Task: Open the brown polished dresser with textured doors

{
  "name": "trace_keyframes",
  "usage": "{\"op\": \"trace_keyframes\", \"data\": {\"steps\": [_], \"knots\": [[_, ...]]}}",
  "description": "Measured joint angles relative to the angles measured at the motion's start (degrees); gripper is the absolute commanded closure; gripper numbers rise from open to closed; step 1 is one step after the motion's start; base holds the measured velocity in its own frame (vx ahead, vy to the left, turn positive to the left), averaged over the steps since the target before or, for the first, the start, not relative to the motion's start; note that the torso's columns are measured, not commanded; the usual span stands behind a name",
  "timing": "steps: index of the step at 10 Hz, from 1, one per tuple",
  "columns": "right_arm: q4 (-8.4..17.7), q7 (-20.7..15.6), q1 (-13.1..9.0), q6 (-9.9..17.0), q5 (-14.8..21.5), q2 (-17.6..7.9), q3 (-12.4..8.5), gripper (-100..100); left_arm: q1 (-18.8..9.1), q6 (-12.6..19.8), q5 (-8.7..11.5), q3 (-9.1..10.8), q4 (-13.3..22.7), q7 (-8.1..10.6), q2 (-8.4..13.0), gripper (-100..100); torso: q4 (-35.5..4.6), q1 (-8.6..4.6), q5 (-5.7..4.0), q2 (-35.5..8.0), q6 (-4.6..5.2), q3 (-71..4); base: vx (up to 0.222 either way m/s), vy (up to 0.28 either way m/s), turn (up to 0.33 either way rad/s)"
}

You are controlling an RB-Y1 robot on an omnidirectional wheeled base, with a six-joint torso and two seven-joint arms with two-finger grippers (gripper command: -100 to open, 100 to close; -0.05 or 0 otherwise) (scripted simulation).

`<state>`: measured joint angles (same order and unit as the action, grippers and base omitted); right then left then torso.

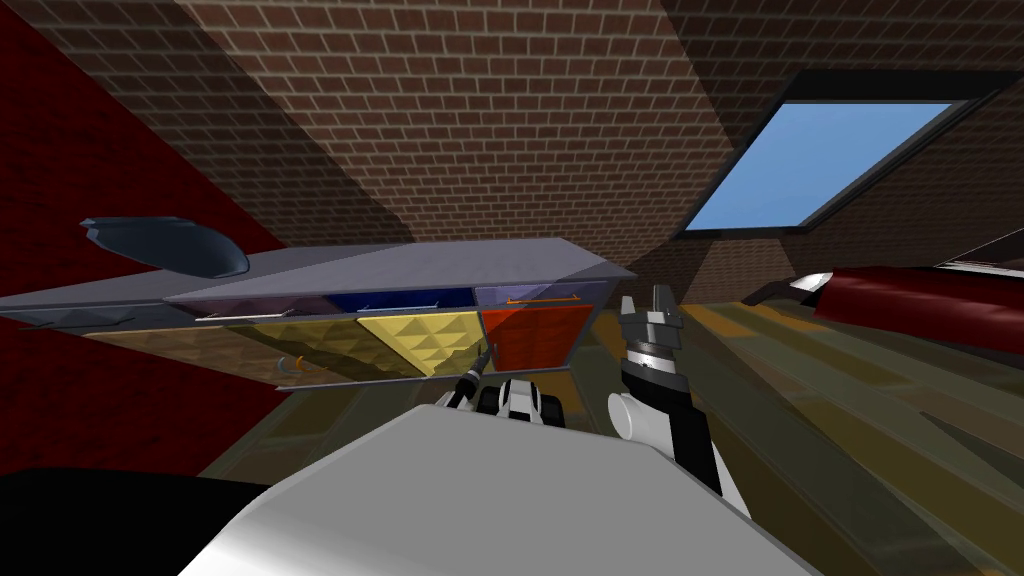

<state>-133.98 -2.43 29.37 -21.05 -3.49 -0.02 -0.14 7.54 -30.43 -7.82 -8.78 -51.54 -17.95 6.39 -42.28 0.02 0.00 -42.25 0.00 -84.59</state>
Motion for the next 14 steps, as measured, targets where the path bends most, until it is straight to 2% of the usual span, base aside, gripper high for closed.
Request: {"op": "trace_keyframes", "data": {"steps": [3, 8, 10, 11, 14], "knots": [[0.0, 0.0, 0.0, 0.0, 0.0, 0.0, 0.0, 0, -1.36, -0.59, -0.03, -0.33, 4.3, -0.87, -0.67, -100, -0.01, -0.03, -0.01, -0.04, 0.0, 0.02, 0.029, -0.006, 0.001], [0.0, 0.0, 0.0, 0.0, 0.0, 0.0, 0.0, 0, -1.88, -0.7, -0.18, -1.04, 7.46, -1.75, -2.28, -100, -0.02, 0.0, 0.0, -0.07, 0.0, 0.04, 0.037, -0.005, -0.003], [0.0, 0.0, 0.02, 0.0, 0.0, 0.0, 0.0, 0, -1.28, -2.9, -0.12, -0.76, 9.34, -2.23, -2.4, -100, 0.09, -0.08, -0.02, 0.32, 0.0, -0.2, 0.119, -0.019, -0.001], [0.0, 0.0, 0.0, 0.0, 0.0, 0.0, 0.0, 0, -1.15, -3.32, -0.14, -0.81, 9.42, -2.29, -2.43, 100, 0.01, 0.01, 0.04, 0.07, 0.07, 0.02, -0.066, 0.012, 0.016], [0.0, 0.0, -0.01, 0.0, 0.0, 0.0, 0.0, 0, -1.69, -1.93, -0.24, -1.1, 7.55, -2.01, -2.47, 100, 0.12, 0.13, 0.05, 0.14, -0.06, -0.07, -0.087, -0.04, 0.077]]}}
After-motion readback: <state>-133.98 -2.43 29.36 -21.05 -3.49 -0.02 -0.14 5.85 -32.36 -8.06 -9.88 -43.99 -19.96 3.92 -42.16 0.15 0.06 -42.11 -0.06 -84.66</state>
